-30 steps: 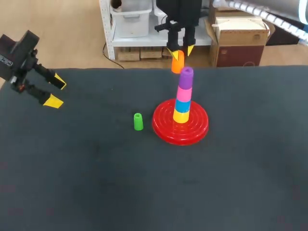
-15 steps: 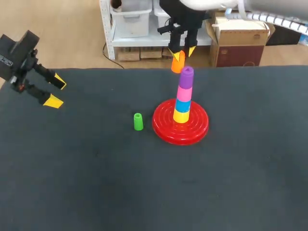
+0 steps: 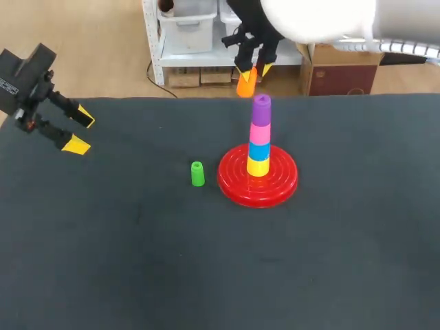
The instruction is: Pick up and stack the cylinders on the red base in this order: pink,purple,orange,green
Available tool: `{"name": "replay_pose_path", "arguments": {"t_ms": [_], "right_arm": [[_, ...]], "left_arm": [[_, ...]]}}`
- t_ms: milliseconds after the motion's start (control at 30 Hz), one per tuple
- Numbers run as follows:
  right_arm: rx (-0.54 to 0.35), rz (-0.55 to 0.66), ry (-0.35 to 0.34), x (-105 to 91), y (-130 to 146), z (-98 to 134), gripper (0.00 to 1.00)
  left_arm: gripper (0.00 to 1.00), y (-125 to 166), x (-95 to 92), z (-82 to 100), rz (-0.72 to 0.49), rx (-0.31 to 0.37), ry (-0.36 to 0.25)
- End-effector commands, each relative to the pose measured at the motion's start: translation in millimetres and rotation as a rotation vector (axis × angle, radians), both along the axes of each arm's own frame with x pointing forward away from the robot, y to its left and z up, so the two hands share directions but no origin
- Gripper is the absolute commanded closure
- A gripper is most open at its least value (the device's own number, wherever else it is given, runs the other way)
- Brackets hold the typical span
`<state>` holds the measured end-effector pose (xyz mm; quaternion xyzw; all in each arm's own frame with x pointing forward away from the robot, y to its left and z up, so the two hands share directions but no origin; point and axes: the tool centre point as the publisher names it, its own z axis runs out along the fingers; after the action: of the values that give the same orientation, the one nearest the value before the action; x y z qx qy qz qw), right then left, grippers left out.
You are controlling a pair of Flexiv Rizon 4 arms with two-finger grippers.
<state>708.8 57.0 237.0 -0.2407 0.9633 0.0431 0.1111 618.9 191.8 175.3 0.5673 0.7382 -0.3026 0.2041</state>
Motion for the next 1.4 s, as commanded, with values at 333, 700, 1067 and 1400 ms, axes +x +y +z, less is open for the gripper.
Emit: {"name": "replay_pose_path", "arguments": {"t_ms": [333,700,1067,1400], "right_arm": [[0.025,-0.045,-0.086,-14.4,-28.6,21.5,1.00],[-0.013,0.005,0.021,-17.8,-32.6,16.4,1.00],[-0.076,0.048,0.045,-13.5,-39.7,14.1,1.00],[-0.010,0.053,0.057,-17.2,-34.6,7.5,1.00]], "left_arm": [[0.00,0.3,0.0,-0.8,0.000,-0.001,-0.001],[0.00,0.3,0.0,-0.8,0.000,-0.001,-0.001],[0.00,0.3,0.0,-0.8,0.000,-0.001,-0.001],[0.00,0.3,0.0,-0.8,0.000,-0.001,-0.001]]}}
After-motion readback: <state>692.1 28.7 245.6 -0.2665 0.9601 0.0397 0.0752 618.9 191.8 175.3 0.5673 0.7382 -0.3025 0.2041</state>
